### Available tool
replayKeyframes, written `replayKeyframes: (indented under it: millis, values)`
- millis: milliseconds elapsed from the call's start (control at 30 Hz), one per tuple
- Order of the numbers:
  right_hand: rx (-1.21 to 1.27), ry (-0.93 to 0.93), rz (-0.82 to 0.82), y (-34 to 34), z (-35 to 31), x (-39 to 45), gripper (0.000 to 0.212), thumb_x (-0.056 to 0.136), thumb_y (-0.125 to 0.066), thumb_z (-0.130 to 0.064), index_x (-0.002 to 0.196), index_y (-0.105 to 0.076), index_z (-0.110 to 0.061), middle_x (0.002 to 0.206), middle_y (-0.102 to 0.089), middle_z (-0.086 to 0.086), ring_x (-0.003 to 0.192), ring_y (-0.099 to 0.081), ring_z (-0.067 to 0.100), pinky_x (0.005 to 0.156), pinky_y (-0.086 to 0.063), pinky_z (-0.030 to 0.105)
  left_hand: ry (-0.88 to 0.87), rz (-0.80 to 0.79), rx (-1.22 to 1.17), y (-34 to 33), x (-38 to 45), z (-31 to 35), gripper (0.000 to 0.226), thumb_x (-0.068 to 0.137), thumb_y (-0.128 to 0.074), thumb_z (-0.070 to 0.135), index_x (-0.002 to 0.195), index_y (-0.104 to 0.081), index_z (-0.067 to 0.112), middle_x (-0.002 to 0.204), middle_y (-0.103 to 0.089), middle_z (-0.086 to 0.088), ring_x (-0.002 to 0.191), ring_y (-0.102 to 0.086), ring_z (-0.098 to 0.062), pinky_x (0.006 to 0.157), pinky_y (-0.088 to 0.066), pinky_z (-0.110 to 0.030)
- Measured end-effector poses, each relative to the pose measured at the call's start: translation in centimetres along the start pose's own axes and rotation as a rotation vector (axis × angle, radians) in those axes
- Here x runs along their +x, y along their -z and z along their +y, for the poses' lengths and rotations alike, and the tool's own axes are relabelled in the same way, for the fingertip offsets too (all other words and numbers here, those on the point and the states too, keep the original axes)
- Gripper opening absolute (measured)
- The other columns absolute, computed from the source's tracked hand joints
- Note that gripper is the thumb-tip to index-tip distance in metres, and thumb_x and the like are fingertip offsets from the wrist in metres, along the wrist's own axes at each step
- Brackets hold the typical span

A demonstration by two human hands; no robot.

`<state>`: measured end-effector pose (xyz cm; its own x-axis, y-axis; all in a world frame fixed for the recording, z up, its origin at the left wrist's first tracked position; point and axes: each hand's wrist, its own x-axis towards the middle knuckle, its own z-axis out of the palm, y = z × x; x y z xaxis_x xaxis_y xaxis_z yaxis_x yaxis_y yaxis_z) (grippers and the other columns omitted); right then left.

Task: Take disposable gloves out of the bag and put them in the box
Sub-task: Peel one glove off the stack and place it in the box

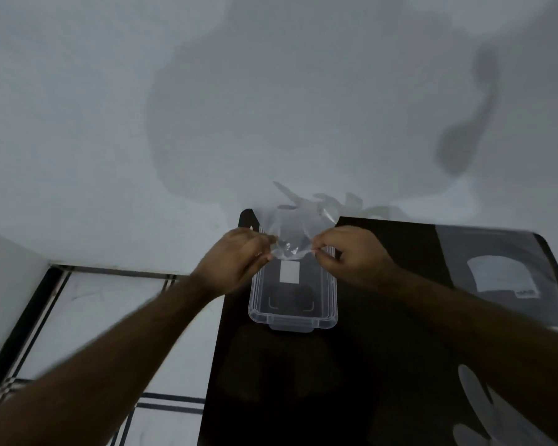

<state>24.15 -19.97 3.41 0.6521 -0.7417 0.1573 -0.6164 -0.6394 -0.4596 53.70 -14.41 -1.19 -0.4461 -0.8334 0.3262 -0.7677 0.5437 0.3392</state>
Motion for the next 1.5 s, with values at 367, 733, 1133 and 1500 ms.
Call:
replayKeyframes:
  millis: [367,733,1133,1500]
  values:
    - [-0.162,-0.018,-0.357,-6.0,3.1,-0.9,0.017,0.098,-0.064,-0.035,0.099,-0.076,-0.023,0.094,-0.074,-0.004,0.087,-0.067,0.014,0.091,-0.057,0.041,-0.161,-0.291,0.165,-6.7,-0.6,-2.3,0.028,0.103,-0.059,0.033,0.119,-0.071,0.012,0.109,-0.079,-0.007,0.102,-0.074,-0.03,0.109,-0.049,-0.048]
    - [-0.422,0.167,-0.832,-8.3,2.7,-0.2,0.039,0.102,-0.055,-0.052,0.132,-0.065,-0.03,0.131,-0.071,-0.002,0.128,-0.061,0.019,0.129,-0.02,0.049,-0.195,-0.732,0.393,-7.3,1.7,-0.3,0.012,0.098,-0.071,0.031,0.108,-0.078,0.028,0.113,-0.08,0.004,0.124,-0.069,-0.02,0.132,-0.011,-0.06]
    - [-0.56,0.133,-0.766,-10.4,2.2,3.4,0.041,0.104,-0.054,-0.044,0.14,-0.061,-0.028,0.125,-0.07,0.003,0.115,-0.066,0.026,0.108,-0.048,0.049,-0.186,-0.997,0.443,-6.0,2.1,0.8,0.053,0.111,-0.033,0.06,0.128,-0.076,0.033,0.131,-0.076,0.007,0.156,-0.041,-0.021,0.125,0.022,-0.068]
    - [-0.682,0.159,-0.74,-11.7,1.7,3.2,0.041,0.098,-0.065,-0.048,0.133,-0.063,-0.026,0.125,-0.066,0.004,0.116,-0.065,0.029,0.109,-0.042,0.053,-0.115,-0.956,0.508,-7.2,1.6,1.1,0.055,0.111,-0.032,0.06,0.119,-0.077,0.03,0.123,-0.078,0.003,0.152,-0.047,-0.025,0.122,0.024,-0.066]
